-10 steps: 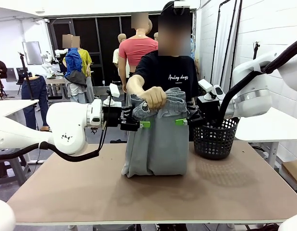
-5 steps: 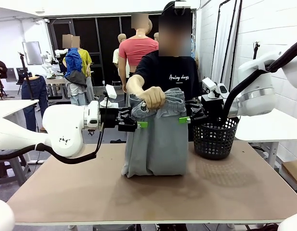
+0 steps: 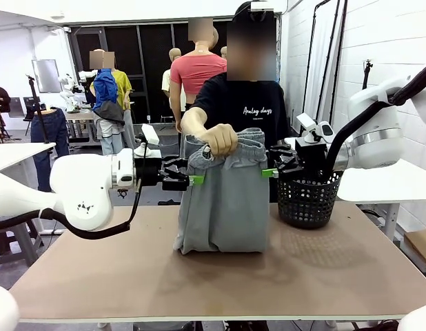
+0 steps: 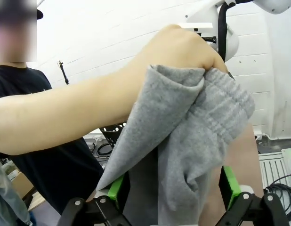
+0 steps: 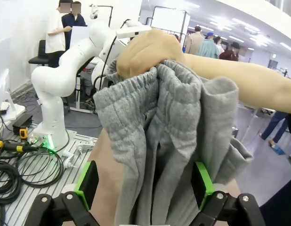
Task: Fold the training pants.
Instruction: Release the ends of the Training pants and then grab the overlapped ends.
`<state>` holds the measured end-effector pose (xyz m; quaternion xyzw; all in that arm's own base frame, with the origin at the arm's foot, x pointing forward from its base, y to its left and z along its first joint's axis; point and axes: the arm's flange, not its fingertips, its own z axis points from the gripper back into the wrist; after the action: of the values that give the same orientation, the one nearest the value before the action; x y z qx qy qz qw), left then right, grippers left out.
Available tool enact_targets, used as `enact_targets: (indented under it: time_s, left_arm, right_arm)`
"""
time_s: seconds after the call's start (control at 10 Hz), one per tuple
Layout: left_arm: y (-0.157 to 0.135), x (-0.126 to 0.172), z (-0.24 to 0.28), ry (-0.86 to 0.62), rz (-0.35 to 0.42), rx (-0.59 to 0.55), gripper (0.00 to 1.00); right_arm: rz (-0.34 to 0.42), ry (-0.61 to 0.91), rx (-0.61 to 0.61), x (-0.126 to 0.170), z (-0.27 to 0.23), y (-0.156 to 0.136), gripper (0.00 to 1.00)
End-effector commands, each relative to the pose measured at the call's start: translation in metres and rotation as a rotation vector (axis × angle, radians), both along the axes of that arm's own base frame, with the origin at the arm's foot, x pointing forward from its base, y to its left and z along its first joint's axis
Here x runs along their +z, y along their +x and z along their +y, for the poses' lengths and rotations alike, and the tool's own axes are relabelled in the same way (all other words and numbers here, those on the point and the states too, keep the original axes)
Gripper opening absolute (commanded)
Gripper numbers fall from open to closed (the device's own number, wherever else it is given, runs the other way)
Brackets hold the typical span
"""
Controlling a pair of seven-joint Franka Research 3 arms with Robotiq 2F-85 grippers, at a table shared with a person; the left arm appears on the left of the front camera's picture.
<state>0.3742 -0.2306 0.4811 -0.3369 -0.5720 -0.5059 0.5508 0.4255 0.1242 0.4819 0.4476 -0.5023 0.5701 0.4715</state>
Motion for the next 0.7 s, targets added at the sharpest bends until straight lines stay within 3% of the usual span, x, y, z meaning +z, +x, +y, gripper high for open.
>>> enact_targets:
  time_s: [0.0, 0.6]
  left_arm:
    - [-0.015, 0.003, 0.004, 0.007, -0.009, 0.045, 1.00]
    - [-0.024, 0.003, 0.023, 0.020, -0.042, 0.107, 1.00]
  right_arm:
    - [0.000, 0.022, -0.061, -0.002, 0.000, -0.007, 1.00]
    - [0.012, 0.025, -0.152, -0.012, 0.000, -0.001, 1.00]
